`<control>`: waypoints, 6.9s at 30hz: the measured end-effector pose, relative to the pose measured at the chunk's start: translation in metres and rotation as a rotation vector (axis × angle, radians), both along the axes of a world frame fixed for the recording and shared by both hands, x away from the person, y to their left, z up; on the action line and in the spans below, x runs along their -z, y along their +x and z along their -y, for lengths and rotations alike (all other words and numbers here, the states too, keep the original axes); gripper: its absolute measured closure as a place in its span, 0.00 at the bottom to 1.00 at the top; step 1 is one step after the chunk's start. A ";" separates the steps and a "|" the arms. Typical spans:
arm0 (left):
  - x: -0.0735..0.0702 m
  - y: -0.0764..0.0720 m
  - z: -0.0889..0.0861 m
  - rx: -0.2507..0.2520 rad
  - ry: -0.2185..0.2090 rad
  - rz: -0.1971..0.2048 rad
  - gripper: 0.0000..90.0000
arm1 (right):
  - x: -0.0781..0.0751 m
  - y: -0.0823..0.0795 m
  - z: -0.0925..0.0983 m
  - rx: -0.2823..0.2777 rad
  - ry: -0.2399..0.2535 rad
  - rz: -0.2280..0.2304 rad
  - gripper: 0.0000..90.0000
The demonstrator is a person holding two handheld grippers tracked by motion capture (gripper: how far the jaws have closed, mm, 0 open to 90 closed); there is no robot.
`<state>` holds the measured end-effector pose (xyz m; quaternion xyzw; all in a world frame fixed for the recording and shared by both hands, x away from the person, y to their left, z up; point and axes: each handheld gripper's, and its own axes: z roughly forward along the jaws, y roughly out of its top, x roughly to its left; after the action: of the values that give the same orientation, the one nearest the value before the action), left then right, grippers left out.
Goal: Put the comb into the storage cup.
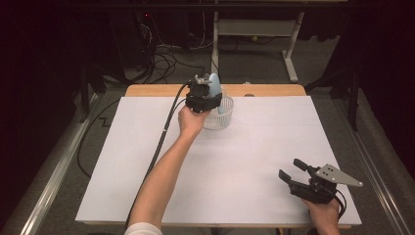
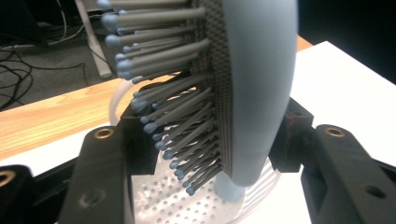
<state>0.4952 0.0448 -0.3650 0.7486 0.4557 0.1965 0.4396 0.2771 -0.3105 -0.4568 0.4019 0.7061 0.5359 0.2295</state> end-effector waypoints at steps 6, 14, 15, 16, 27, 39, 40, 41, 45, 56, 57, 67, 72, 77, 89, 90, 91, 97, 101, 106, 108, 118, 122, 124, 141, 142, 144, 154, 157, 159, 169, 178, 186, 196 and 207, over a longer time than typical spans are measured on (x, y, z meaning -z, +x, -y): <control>-0.002 0.000 -0.003 -0.006 0.029 -0.005 0.45 | 0.000 0.000 0.000 -0.002 -0.003 -0.002 0.30; -0.005 0.001 -0.012 -0.001 0.032 -0.028 0.42 | 0.000 0.000 0.000 -0.002 -0.006 -0.001 0.30; -0.005 0.001 -0.013 -0.001 0.032 -0.031 0.42 | 0.000 0.000 0.000 -0.001 -0.006 -0.001 0.30; -0.005 0.001 -0.013 -0.003 0.036 -0.033 0.41 | 0.000 0.000 0.000 0.000 -0.007 -0.001 0.30; -0.005 0.002 -0.021 -0.015 0.070 -0.050 0.36 | 0.000 0.000 0.000 0.010 -0.002 -0.001 0.30; -0.004 0.003 -0.027 -0.011 0.063 -0.074 0.33 | 0.000 0.000 -0.001 0.004 -0.003 -0.002 0.30; -0.004 0.003 -0.028 -0.012 0.061 -0.078 0.33 | 0.000 0.001 0.000 0.003 -0.004 -0.001 0.30; -0.004 0.003 -0.029 -0.011 0.058 -0.081 0.33 | 0.000 0.001 -0.001 0.003 -0.004 -0.002 0.30; -0.003 0.004 -0.031 -0.008 0.047 -0.091 0.28 | 0.000 0.001 -0.001 0.003 -0.004 -0.004 0.30; 0.006 0.005 -0.043 -0.034 0.026 -0.117 0.28 | 0.000 0.001 -0.001 0.003 -0.004 -0.004 0.30; 0.007 0.005 -0.044 -0.037 0.024 -0.119 0.28 | 0.000 0.001 -0.001 0.002 -0.005 -0.004 0.30; 0.010 0.004 -0.047 -0.037 0.017 -0.133 0.27 | 0.000 0.001 -0.001 0.002 -0.004 -0.003 0.30; 0.014 0.004 -0.052 -0.041 0.002 -0.144 0.26 | 0.000 0.001 -0.001 0.002 -0.004 -0.003 0.30; 0.015 0.003 -0.054 -0.036 0.000 -0.149 0.26 | 0.001 0.001 -0.001 0.002 -0.006 -0.003 0.30; 0.016 0.001 -0.058 -0.019 0.015 -0.163 0.25 | 0.001 0.001 -0.001 0.001 -0.005 -0.003 0.30; 0.016 0.001 -0.058 -0.018 0.016 -0.164 0.25 | 0.001 0.001 -0.001 0.001 -0.005 -0.003 0.30; 0.016 0.001 -0.058 -0.017 0.017 -0.165 0.25 | 0.001 0.001 -0.001 0.002 -0.005 -0.003 0.30; 0.017 -0.001 -0.059 -0.013 0.021 -0.165 0.25 | 0.001 0.001 -0.001 0.002 -0.005 -0.003 0.30; 0.018 -0.001 -0.060 -0.014 0.015 -0.167 0.25 | 0.001 0.001 -0.001 0.001 -0.006 -0.003 0.30; 0.018 -0.002 -0.061 -0.010 0.020 -0.165 0.25 | 0.001 0.001 -0.001 0.002 -0.005 -0.003 0.30; 0.019 -0.003 -0.061 -0.010 0.017 -0.165 0.25 | 0.001 0.001 -0.001 0.001 -0.006 -0.003 0.30; 0.018 -0.007 -0.065 -0.012 0.024 -0.153 0.25 | 0.000 0.000 -0.001 0.001 -0.007 -0.002 0.30; 0.017 -0.008 -0.068 -0.012 0.022 -0.152 0.25 | 0.000 0.000 -0.001 0.003 -0.007 -0.002 0.30; 0.017 -0.009 -0.069 -0.012 0.022 -0.148 0.25 | 0.000 0.000 -0.001 0.003 -0.007 -0.004 0.30; 0.011 -0.017 -0.072 0.003 0.031 -0.128 0.25 | 0.000 0.000 -0.001 0.006 -0.008 0.001 0.30; 0.011 -0.017 -0.073 0.004 0.028 -0.127 0.25 | 0.000 0.000 -0.001 0.006 -0.008 0.001 0.30; 0.011 -0.018 -0.074 0.003 0.026 -0.124 0.25 | 0.000 0.000 -0.001 0.005 -0.007 0.000 0.30; 0.007 -0.022 -0.079 0.007 0.029 -0.110 0.25 | 0.001 0.001 -0.002 0.006 -0.010 -0.006 0.30; 0.005 -0.023 -0.081 0.007 0.031 -0.107 0.25 | 0.001 0.001 -0.002 0.006 -0.011 -0.004 0.30; 0.004 -0.024 -0.082 0.008 0.033 -0.106 0.25 | 0.001 0.001 -0.002 0.006 -0.011 -0.005 0.30; 0.000 -0.029 -0.090 0.008 0.024 -0.093 0.25 | 0.001 0.001 -0.002 0.006 -0.011 -0.004 0.30; -0.007 -0.035 -0.098 0.012 0.038 -0.072 0.25 | 0.001 0.001 -0.002 0.008 -0.011 -0.003 0.30; -0.011 -0.042 -0.107 0.006 0.030 -0.068 0.25 | 0.001 0.001 -0.001 0.007 -0.010 -0.002 0.30; -0.015 -0.057 -0.122 -0.006 0.019 -0.057 0.25 | 0.000 0.001 -0.001 0.007 -0.006 0.005 0.30; -0.015 -0.068 -0.133 -0.002 0.002 -0.039 0.25 | 0.000 0.000 -0.001 0.012 -0.007 0.004 0.30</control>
<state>0.4272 0.1782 -0.3499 0.7523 0.4648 0.1827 0.4296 0.2768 -0.3093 -0.4563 0.4042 0.7050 0.5330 0.2354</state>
